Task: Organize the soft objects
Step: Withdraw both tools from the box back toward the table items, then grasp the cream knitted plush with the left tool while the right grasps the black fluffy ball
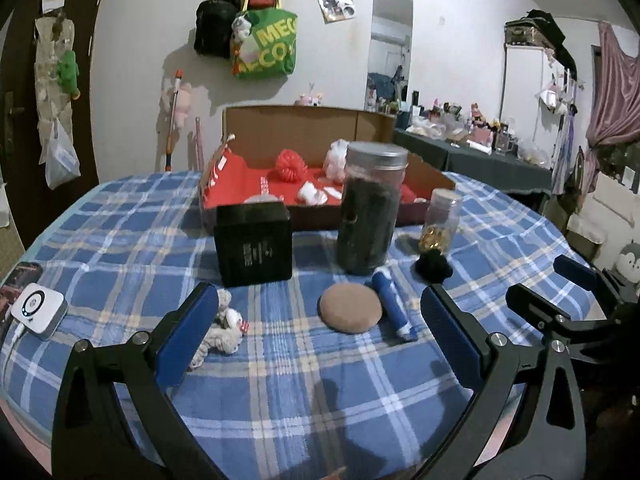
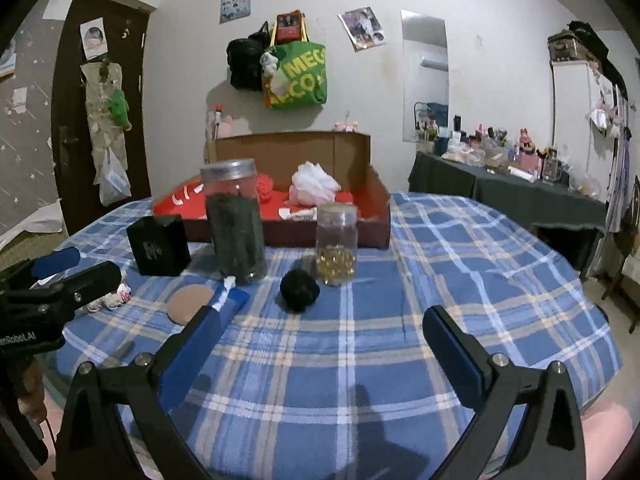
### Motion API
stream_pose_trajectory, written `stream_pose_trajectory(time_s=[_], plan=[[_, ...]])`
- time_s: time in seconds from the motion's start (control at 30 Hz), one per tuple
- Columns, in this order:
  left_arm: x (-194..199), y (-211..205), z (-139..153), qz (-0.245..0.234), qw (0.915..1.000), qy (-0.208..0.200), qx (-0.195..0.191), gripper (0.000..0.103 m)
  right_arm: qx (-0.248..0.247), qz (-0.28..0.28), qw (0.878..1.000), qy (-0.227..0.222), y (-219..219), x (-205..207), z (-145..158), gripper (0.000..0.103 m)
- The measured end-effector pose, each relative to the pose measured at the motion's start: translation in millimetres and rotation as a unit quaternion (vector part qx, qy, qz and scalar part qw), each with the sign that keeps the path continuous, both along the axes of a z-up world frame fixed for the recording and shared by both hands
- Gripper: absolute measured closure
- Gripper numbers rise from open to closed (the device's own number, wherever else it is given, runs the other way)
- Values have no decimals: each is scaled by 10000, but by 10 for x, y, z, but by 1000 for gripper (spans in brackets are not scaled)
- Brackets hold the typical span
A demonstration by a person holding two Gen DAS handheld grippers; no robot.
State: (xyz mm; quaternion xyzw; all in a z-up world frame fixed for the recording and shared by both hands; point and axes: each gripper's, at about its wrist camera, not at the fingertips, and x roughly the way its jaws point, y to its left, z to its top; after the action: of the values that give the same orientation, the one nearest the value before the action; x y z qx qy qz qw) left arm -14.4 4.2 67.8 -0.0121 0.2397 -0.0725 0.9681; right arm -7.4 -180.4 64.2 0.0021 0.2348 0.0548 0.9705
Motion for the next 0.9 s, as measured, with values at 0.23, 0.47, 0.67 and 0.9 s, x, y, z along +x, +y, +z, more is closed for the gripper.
stream_pose_trajectory(time_s=[0.23,0.47,0.67,0.9], plan=[[99,117,-103,209,9996,155,96,0,20,-12,9998,187,-6,119,-106,0],[282,346,-142,345,9983,471,78,0,-96,-24,9993,373,40,291,-128,0],[447,549,-180,414,9960,766,200,0,-32,-4,9979,642,51,533,-154,0],[615,726,-279,342,9925,1137,301,0,-72,7,9951,983,92,851,-203,0]])
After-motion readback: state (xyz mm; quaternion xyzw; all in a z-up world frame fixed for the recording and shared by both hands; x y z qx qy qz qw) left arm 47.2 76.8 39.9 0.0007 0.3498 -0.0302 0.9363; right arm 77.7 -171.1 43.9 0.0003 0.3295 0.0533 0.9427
